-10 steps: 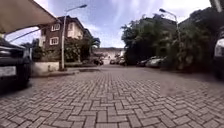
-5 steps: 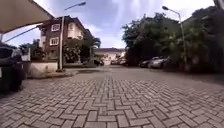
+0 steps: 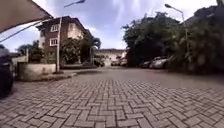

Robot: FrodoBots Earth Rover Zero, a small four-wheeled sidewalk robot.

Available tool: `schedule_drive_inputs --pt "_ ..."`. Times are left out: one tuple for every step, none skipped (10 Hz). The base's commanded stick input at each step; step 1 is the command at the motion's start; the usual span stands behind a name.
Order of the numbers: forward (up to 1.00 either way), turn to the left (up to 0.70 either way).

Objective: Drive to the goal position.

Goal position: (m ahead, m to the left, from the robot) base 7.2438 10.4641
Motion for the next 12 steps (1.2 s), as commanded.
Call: schedule_drive_inputs --pt "0.69 0.03" --pt "0.69 0.03" --pt "0.69 0.03" --pt "0.69 0.03" --pt "0.69 0.03" --pt "0.69 0.03" --pt "0.69 0.03" --pt "0.69 0.03" --pt "0.69 0.03" --pt "0.69 0.03" --pt "0.69 0.03" --pt "0.69 0.03"
